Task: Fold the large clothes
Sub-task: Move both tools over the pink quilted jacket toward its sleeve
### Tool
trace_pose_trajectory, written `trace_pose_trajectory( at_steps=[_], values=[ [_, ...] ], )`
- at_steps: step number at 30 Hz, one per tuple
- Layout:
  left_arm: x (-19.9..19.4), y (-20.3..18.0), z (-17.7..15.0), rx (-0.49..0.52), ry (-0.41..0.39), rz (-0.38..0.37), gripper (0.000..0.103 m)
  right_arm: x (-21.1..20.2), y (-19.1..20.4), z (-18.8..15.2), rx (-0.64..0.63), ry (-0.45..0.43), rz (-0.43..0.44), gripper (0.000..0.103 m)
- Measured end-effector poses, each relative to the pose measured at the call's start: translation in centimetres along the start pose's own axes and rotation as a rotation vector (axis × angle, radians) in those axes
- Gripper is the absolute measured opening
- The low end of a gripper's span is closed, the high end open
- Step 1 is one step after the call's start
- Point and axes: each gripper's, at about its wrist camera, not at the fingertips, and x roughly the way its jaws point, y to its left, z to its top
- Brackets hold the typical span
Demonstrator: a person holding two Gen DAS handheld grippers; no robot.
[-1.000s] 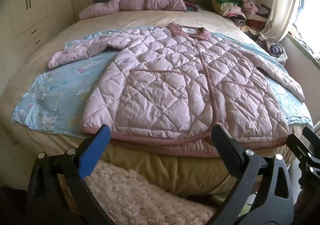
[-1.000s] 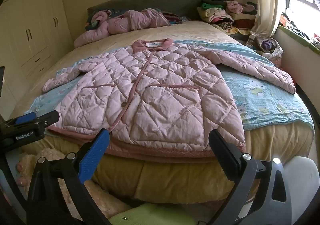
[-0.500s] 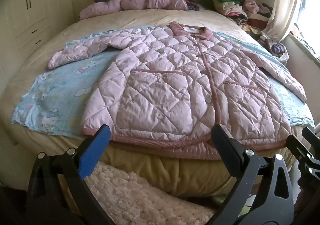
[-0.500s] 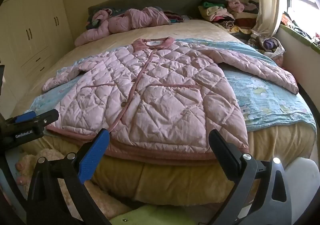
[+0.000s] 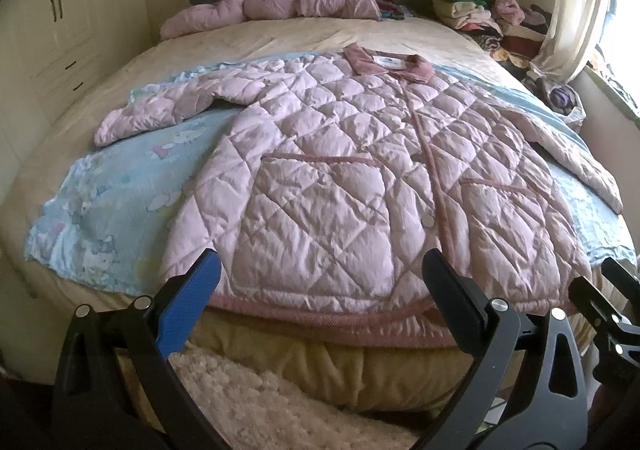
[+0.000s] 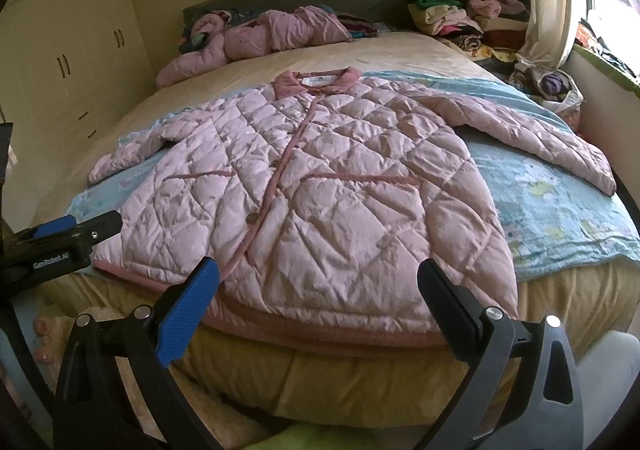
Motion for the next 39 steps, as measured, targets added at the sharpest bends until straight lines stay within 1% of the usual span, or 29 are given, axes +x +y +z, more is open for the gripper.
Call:
trace_pose_trajectory(
  at_steps=[7,10,18,21,29,39],
  values=[
    [0.9,0.0,2.5,-0.011,-0.012,0.004,0.094,1.0,-0.6,2.9,0.023,-0.025,0.025,0.099],
    [1.4,-0.2,3.8,-0.014,-0.016,-0.003,0.094,1.4,-0.7,4.1,0.023,-0.033,0.051,0.099],
    [2.2,-0.6,7.6,-0.031,-0.046,0.014,0.094,2.8,-1.6,6.8,0.049,-0.051,0.07,0.099],
    [2.5,-0.6,9.0,-0.04,-0.054,0.009,0.094,3.2,-2.0,8.0,0.065,-0.058,0.076,0.099],
    [4.2,-1.5,12.7,-0.029,-0.045,0.014,0.094,4.4,-3.9,11.3,0.1,-0.08,0.069,0.099],
    [5.7,-3.0,17.4,-0.026,-0.069,0.017,0.094,5.4,-6.6,15.1,0.156,-0.11,0.038,0.099]
  ],
)
